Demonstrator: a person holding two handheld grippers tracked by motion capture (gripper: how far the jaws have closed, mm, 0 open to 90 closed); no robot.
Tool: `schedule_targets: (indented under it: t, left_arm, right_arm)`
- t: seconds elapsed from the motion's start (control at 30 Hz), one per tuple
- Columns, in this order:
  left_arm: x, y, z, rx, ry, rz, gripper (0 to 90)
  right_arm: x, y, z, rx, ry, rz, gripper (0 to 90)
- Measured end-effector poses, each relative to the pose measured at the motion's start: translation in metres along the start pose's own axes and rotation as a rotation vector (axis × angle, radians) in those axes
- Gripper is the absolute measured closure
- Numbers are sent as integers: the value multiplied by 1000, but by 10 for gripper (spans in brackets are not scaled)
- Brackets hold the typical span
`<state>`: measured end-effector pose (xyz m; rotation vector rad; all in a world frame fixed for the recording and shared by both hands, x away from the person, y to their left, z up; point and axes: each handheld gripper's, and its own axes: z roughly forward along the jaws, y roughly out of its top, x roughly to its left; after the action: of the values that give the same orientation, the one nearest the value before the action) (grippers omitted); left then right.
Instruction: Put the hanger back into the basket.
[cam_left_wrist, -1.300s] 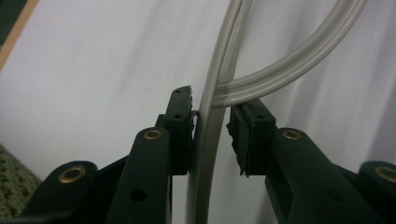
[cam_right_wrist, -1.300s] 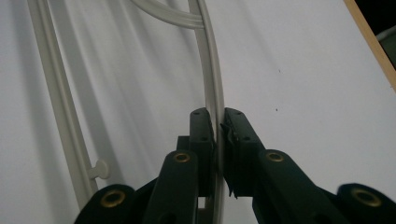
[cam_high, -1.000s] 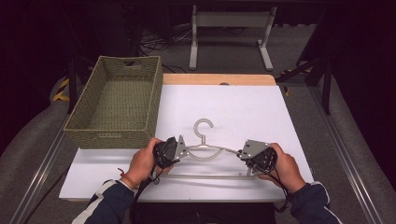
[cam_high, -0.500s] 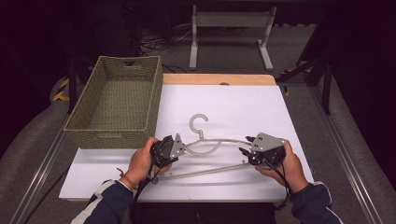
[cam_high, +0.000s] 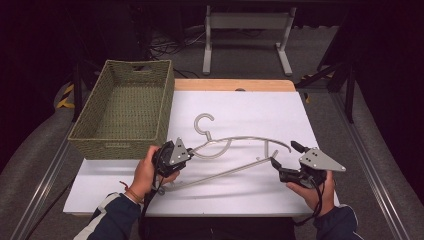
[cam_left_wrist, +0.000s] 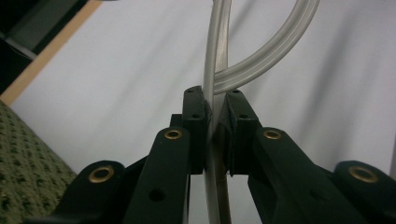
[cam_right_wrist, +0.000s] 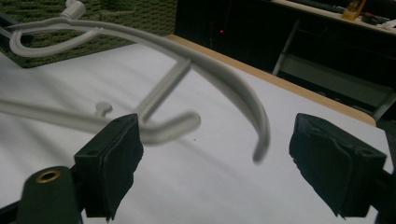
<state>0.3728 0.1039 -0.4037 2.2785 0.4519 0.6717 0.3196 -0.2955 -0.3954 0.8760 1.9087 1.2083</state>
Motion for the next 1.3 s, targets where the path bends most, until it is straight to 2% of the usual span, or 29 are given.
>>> schedule_targets:
  t: [0.07, 0.1, 0.2, 0.27, 0.3, 0.33, 0.43, 0.47, 0.63, 0.73, 0.83, 0.97, 1.3]
  left_arm:
    - [2, 0, -2, -14, 2, -18, 814]
    - [3, 0, -4, -19, 19, -22, 814]
    - [6, -1, -8, -46, 33, -40, 814]
    - [8, -1, -9, -50, 30, -50, 814]
    - [9, -1, -10, -57, 33, -56, 814]
    - [10, -1, -11, -66, 35, -62, 814]
    - [12, 0, -15, -80, 47, -87, 814]
    - [13, 0, -17, -83, 43, -96, 814]
    - [17, 0, -23, -103, 43, -116, 813]
    - [19, 0, -28, -116, 49, -128, 814]
    - [19, 2, -31, -106, 62, -130, 814]
    - [22, 2, -35, -114, 77, -131, 813]
    - [36, 1, -50, -175, 90, -194, 814]
  right_arm:
    - [-3, -3, -4, -15, -13, 14, 168]
    - [-3, -5, -5, -23, -10, 20, 169]
    - [-5, -11, -9, -23, -18, 39, 160]
    - [-5, -14, -8, -18, -16, 23, 156]
    - [-3, -17, -7, 10, -39, -13, 155]
    - [-3, -19, -5, 30, -44, -27, 154]
    - [-2, -25, 2, 59, -22, -34, 147]
    - [-1, -26, 4, 62, -9, -41, 146]
    - [5, -26, 6, 51, -9, -77, 137]
    - [9, -27, 8, 27, -6, -70, 115]
    - [12, -29, 10, 26, 19, -77, 108]
    - [18, -32, 16, 42, 26, -87, 90]
    - [24, -35, 22, 55, 18, -100, 73]
